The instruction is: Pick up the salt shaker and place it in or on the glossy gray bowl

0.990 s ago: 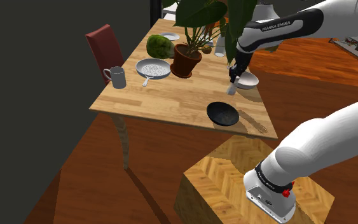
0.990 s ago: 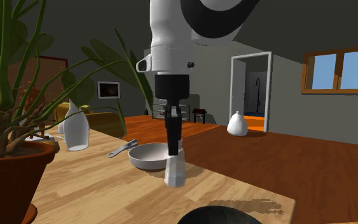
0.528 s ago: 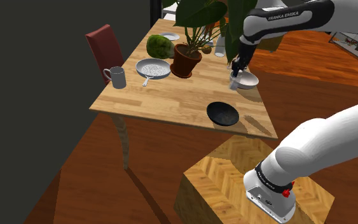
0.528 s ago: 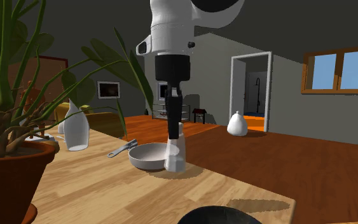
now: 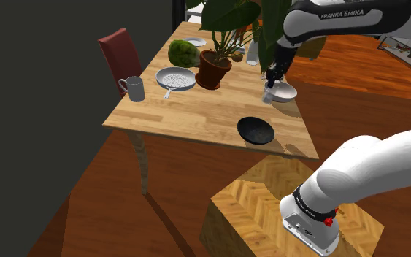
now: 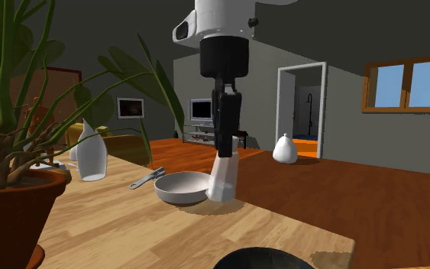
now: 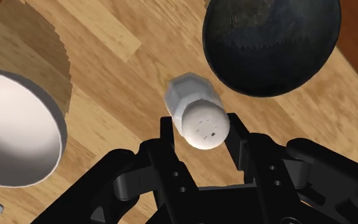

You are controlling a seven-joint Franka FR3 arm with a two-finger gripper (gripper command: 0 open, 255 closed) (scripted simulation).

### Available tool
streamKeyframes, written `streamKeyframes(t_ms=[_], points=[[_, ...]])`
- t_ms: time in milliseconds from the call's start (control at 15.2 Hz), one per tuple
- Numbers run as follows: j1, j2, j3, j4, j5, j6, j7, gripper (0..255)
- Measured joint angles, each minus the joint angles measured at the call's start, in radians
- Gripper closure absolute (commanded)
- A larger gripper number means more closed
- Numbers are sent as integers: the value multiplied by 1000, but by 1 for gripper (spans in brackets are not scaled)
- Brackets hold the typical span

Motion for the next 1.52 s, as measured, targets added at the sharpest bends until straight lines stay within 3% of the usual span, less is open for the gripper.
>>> streamKeyframes(t_ms=[594,1518], points=[[50,-202,153,-109,58,-117,164,255],[48,-180,147,-277,45,71,191,255]])
